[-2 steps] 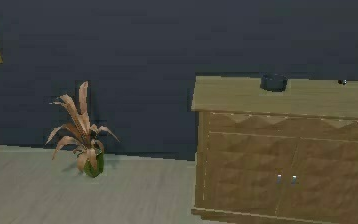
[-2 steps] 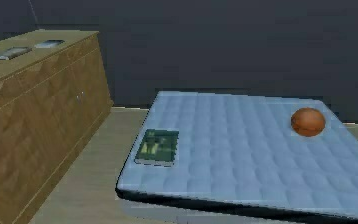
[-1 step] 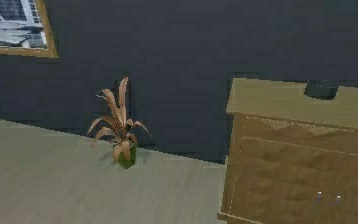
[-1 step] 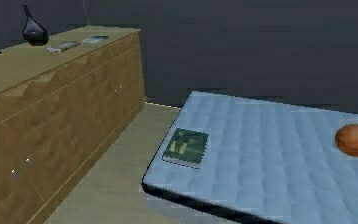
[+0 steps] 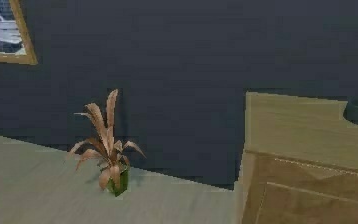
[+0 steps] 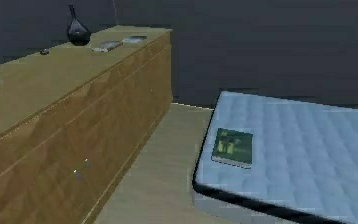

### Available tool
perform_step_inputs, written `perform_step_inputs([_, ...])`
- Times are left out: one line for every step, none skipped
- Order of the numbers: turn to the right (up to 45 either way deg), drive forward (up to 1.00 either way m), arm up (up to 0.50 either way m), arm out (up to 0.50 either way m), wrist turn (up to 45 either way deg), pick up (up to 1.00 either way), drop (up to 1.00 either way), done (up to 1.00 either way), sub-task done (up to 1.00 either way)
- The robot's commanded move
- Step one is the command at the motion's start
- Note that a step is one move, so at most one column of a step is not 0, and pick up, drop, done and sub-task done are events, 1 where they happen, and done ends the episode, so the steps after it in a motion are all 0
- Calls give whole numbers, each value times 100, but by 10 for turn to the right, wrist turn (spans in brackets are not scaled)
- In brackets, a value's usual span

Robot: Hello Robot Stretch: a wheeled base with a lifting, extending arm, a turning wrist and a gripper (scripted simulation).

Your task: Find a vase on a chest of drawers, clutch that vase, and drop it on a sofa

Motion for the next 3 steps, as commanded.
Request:
perform_step_inputs([450, 0, 0, 0, 0, 0, 0, 0, 0])
perform_step_inputs([330, 0, 0, 0, 0, 0, 0, 0, 0])
perform_step_inputs([0, 100, 0, 0, 0, 0, 0, 0, 0])
